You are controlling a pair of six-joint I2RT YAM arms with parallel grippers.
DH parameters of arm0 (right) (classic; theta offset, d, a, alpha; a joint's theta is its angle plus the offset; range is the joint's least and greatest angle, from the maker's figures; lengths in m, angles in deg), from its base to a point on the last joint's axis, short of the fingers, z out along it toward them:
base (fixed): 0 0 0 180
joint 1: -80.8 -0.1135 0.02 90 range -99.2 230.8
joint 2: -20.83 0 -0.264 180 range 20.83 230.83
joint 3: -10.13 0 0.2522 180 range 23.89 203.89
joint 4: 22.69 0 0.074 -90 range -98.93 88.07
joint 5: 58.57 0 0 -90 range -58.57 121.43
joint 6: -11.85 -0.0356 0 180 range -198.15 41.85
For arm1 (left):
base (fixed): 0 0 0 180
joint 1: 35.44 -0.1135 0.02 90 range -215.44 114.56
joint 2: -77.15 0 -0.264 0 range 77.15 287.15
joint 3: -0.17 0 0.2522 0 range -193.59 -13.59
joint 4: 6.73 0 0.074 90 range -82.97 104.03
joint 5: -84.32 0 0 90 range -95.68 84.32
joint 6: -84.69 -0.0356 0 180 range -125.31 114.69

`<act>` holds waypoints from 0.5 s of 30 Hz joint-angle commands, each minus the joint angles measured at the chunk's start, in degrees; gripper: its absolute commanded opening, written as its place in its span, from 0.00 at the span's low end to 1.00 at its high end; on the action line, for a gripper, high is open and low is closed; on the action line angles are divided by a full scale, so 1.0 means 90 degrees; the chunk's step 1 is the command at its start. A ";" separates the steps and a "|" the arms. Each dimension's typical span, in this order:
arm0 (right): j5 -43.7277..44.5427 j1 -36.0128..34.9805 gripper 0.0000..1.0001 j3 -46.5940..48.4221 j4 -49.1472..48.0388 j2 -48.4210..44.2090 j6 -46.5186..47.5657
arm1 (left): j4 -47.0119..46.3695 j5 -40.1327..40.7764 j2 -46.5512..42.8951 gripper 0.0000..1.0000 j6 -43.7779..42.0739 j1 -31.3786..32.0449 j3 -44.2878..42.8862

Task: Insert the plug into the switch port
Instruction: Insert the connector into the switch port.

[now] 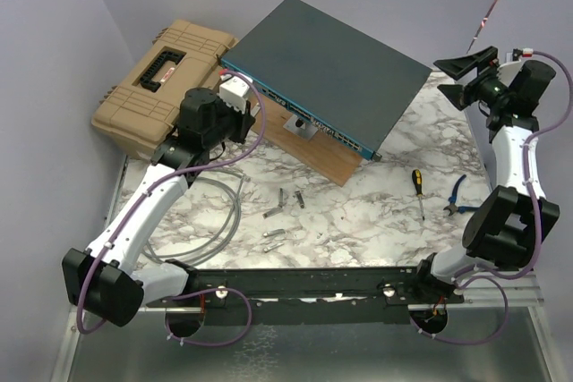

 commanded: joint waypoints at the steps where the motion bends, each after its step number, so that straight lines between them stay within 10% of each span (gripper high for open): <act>1: -0.0506 -0.0278 1.00 -0.0279 -0.0851 0.0158 -0.0537 | -0.0589 -0.0279 0.0127 0.00 0.0129 -0.0034 0.0112; 15: -0.0650 -0.0638 0.90 -0.1023 -0.1832 0.0304 -0.1158 | -0.1066 -0.0593 0.0404 0.00 0.0050 -0.0016 0.0180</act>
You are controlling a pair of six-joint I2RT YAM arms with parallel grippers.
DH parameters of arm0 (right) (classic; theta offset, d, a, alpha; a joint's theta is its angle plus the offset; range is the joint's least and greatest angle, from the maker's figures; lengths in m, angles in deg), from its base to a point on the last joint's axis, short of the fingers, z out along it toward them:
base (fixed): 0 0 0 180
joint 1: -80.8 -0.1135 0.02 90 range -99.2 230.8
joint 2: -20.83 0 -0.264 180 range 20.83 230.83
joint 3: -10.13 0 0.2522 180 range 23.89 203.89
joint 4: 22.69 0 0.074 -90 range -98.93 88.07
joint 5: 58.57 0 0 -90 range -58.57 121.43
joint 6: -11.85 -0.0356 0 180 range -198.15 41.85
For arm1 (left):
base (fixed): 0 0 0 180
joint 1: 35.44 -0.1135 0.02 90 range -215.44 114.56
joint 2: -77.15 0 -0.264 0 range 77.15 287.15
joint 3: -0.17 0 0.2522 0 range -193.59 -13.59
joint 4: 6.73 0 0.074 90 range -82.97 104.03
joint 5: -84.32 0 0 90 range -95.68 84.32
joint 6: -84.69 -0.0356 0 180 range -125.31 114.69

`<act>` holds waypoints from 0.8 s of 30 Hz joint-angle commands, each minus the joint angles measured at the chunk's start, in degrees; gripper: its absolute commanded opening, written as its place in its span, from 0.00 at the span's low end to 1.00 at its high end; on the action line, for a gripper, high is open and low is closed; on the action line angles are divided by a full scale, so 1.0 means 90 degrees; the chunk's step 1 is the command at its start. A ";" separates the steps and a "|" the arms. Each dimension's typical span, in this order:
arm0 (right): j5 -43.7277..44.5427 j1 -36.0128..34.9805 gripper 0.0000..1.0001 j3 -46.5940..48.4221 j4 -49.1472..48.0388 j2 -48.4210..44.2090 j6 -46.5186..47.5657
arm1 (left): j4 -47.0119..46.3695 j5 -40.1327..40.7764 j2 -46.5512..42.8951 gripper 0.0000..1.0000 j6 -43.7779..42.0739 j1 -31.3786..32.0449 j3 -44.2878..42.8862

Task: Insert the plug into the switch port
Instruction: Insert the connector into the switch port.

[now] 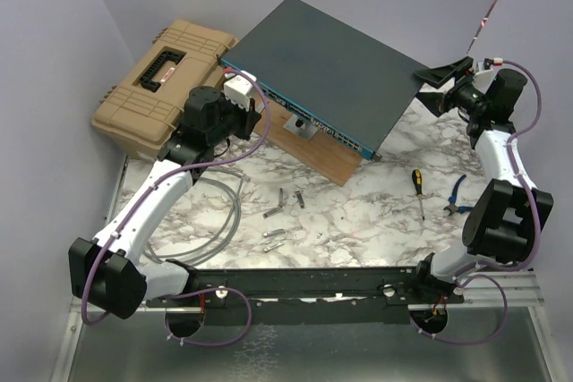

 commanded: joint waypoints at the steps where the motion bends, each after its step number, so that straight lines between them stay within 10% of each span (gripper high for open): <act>1: -0.0363 -0.0095 0.88 -0.0198 -0.0924 0.0176 -0.0512 | -0.0316 -0.0330 0.0130 0.00 -0.0040 0.0003 0.0061; 24: -0.0974 -0.0356 0.56 -0.0553 -0.3583 0.0847 -0.2220 | -0.0627 -0.0306 0.0157 0.00 -0.0006 0.0093 0.0255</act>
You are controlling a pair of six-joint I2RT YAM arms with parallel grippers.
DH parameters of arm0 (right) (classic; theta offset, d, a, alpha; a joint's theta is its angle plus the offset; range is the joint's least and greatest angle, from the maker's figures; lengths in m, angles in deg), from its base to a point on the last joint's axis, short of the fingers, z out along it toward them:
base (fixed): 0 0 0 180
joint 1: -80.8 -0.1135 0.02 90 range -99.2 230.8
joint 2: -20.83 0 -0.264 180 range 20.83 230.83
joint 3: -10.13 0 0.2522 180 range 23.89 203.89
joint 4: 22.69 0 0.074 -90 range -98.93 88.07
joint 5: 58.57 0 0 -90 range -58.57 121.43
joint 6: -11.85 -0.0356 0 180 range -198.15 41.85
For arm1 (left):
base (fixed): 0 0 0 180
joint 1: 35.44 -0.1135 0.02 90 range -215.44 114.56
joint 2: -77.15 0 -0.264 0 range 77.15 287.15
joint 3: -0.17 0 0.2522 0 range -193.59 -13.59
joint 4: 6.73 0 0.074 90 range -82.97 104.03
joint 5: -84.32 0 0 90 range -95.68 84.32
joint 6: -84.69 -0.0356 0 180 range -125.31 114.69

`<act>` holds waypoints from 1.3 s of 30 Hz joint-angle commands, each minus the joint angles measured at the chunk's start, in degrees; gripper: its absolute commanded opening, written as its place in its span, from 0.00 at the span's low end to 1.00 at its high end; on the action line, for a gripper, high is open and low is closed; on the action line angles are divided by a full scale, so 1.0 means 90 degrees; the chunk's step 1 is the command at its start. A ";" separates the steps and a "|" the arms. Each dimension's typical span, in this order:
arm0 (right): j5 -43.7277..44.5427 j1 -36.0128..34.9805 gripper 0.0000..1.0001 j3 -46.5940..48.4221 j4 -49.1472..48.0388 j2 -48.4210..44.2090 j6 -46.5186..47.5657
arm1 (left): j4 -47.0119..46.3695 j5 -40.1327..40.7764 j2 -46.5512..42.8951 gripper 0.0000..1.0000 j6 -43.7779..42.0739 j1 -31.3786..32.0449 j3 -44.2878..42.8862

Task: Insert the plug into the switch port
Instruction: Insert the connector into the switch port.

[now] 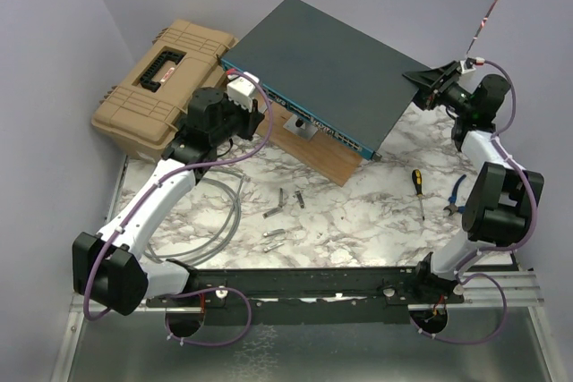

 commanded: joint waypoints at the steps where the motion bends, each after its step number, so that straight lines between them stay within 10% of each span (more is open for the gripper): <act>1: -0.0311 -0.0017 0.55 -0.0125 -0.0936 0.0200 -0.0471 | -0.0277 -0.0172 -0.0017 0.00 0.0007 0.0033 0.0142; 13: -0.0483 -0.0012 0.33 -0.0206 -0.1940 0.0482 -0.0979 | -0.0547 -0.0198 -0.0009 0.00 0.0002 0.0068 0.0287; 39: -0.0438 -0.0015 0.26 -0.0030 -0.1596 0.0461 -0.0818 | 0.0059 0.0752 -0.0216 0.00 -0.0501 0.0335 0.0108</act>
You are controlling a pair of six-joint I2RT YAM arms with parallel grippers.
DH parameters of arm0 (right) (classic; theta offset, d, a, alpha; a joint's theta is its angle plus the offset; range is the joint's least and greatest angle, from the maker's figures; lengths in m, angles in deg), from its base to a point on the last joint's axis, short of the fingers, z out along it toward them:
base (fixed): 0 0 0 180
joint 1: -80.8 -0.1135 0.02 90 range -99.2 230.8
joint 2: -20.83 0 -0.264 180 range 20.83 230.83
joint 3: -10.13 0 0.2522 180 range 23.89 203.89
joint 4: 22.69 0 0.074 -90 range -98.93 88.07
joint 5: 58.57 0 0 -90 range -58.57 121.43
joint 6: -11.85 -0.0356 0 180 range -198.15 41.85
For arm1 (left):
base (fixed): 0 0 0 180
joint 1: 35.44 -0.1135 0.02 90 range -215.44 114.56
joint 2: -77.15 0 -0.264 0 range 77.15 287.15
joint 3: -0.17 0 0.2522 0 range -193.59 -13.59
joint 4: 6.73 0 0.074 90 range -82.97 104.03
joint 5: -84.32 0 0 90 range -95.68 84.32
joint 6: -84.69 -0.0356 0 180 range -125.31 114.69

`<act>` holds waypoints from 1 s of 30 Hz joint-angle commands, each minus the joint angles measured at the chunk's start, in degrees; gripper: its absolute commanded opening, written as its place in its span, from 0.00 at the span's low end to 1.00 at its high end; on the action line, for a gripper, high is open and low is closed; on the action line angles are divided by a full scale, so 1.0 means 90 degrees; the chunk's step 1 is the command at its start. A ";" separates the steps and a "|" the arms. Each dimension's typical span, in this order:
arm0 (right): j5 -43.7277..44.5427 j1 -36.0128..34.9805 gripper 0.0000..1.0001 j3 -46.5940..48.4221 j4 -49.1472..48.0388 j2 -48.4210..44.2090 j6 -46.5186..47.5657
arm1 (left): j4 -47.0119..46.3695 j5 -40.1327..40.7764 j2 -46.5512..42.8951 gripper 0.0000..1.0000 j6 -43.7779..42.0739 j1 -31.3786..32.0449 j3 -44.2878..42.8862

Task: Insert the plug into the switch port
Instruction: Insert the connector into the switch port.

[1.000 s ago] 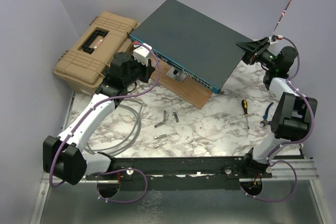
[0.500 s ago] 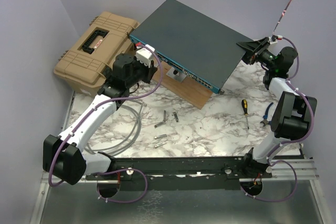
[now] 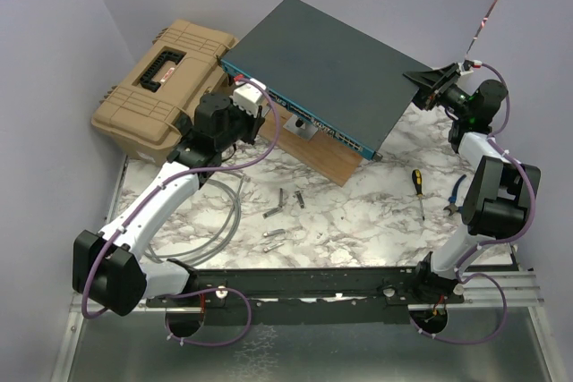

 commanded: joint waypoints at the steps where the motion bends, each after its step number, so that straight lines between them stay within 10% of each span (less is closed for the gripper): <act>1: -0.0244 -0.0012 0.25 0.0195 -0.0197 0.0088 0.0308 | 0.0307 0.0221 -0.0224 0.00 -0.0145 0.0046 -0.0185; 30: -0.0269 -0.0012 0.13 0.0273 -0.0138 0.0174 0.0301 | 0.0480 -0.0069 -0.0044 0.00 -0.0047 0.0045 -0.0709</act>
